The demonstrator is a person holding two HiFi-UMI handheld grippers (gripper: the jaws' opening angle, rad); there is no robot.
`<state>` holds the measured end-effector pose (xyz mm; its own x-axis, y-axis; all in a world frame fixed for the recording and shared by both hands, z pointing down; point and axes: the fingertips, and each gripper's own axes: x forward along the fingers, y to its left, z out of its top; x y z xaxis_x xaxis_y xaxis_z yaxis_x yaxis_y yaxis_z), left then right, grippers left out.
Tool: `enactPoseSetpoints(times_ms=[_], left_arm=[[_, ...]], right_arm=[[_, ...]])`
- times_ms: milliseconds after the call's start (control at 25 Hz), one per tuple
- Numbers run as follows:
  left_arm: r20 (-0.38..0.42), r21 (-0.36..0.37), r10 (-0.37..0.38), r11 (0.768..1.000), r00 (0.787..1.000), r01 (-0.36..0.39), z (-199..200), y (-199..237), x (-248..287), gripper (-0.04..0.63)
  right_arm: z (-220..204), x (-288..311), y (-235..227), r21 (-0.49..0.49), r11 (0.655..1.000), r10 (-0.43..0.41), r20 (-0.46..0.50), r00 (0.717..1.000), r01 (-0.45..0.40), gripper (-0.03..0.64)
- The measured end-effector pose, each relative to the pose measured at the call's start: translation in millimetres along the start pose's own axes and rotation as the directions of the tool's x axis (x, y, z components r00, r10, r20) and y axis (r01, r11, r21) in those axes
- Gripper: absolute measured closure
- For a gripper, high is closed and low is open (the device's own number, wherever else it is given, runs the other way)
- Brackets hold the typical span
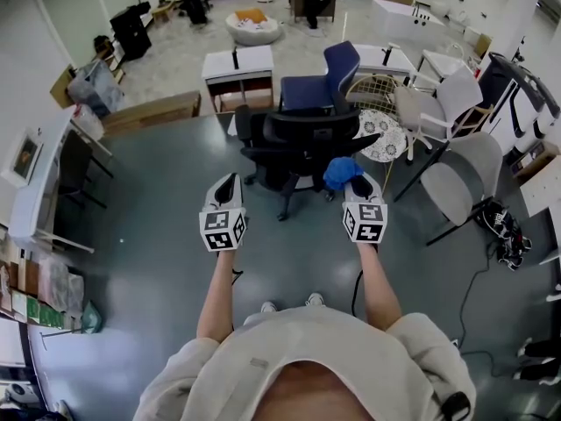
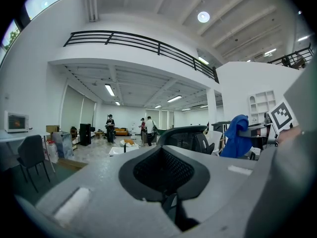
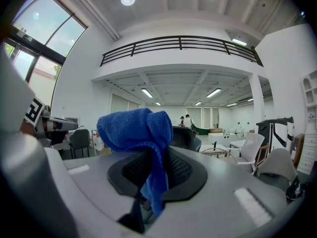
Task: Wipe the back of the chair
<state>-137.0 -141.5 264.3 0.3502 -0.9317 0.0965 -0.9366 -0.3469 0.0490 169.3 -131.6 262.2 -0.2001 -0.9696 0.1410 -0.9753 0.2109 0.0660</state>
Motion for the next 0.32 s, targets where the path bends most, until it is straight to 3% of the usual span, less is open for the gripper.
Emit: enactPoseSetpoints(times_ms=[320], left_arm=[[-0.007, -0.009, -0.007, 1.000, 1.000, 0.007, -5.3, -2.3, 6.4, 0.591]], right_arm=[[-5.1, 5.9, 5.4, -0.010, 1.000, 0.015, -0.010, 1.000, -0.016, 0.552]])
